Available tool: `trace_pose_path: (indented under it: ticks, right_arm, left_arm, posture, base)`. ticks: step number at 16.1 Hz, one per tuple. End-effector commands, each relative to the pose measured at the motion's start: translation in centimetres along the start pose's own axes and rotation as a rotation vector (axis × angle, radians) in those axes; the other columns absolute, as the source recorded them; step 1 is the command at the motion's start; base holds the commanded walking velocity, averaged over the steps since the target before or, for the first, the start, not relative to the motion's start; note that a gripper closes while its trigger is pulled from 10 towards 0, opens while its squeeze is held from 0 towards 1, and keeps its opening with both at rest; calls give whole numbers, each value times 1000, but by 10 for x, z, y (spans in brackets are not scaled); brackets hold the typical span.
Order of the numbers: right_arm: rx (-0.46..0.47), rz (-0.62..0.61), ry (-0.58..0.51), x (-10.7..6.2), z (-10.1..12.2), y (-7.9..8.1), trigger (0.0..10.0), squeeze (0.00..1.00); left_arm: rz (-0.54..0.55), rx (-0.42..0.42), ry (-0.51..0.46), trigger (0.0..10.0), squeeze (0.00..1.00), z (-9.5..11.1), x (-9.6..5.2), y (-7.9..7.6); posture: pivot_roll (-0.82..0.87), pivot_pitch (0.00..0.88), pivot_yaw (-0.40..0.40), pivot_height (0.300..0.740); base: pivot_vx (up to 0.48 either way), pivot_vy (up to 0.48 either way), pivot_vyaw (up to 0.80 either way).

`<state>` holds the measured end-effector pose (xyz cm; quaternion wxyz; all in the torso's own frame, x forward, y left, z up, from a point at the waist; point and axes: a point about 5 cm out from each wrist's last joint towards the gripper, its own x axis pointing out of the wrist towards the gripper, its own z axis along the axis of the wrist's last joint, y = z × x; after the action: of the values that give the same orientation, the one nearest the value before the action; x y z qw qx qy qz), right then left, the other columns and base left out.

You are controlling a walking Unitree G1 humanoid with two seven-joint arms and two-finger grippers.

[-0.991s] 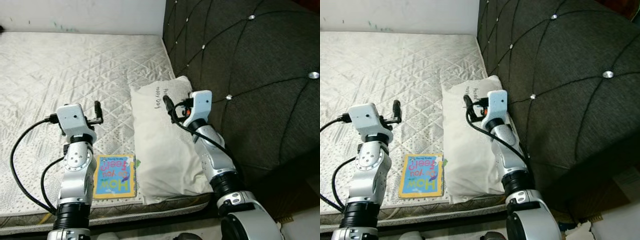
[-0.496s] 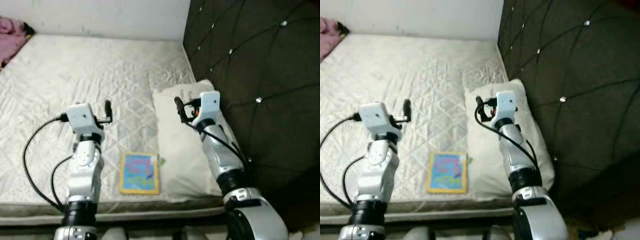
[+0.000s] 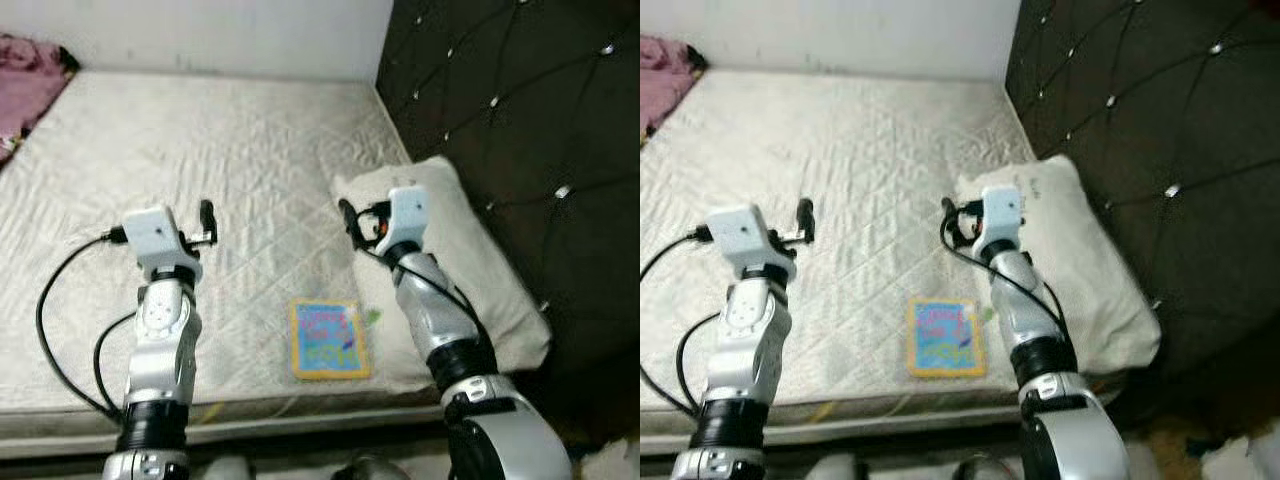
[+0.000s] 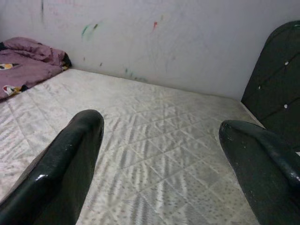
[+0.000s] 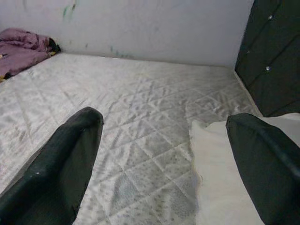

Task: Clean up the room

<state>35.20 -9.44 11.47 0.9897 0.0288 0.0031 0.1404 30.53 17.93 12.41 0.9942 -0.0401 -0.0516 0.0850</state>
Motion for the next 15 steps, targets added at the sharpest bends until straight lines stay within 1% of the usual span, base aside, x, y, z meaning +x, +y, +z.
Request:
trace_pose_path:
  ticks: [1, 3, 4, 5, 7, 8, 11, 15]
  right_arm:
    - [7, 22, -24, 4, 7, 7, 10000, 0]
    - [2, 23, -25, 4, 7, 6, 10000, 0]
    - [-38, 0, -35, 4, 8, 5, 10000, 0]
    - [-52, -9, -40, 3, 8, 5, 10000, 0]
    - [-18, 1, -40, 3, 7, 5, 10000, 0]
    - [-15, -5, -36, 3, 7, 5, 10000, 0]
    - [-34, -15, -28, 3, 6, 4, 10000, 0]
    - [-45, 4, -26, 3, 5, 6, 10000, 0]
  left_arm:
    - [10, 3, 9, 10000, 0, 0, 0, 4]
    - [11, -3, 12, 10000, 0, -1, 0, 4]
    - [12, -8, 10, 10000, 0, -1, 0, 3]
    - [11, -10, 8, 10000, 0, -1, 0, 3]
    - [11, -14, 10, 10000, 0, -1, 0, 3]
    - [14, -18, 14, 10000, 0, -1, 0, 4]
    - [18, -23, 22, 10000, 0, -3, 0, 5]
    - [9, -22, 21, 10000, 0, -2, -1, 3]
  posture:
    - [-22, 0, -53, 740]
    - [-22, 0, -55, 740]
    - [-22, 0, -56, 740]
    - [-23, 0, -56, 740]
    - [-23, 0, -56, 740]
    - [-23, 0, -56, 740]
    - [-25, 0, -56, 740]
    - [-25, 0, -57, 740]
  base:
    - [0, 469, 0]
    - [0, 471, 0]
    - [0, 472, 0]
    - [0, 472, 0]
    - [0, 471, 0]
    - [0, 472, 0]
    - [0, 471, 0]
    - [0, 472, 0]
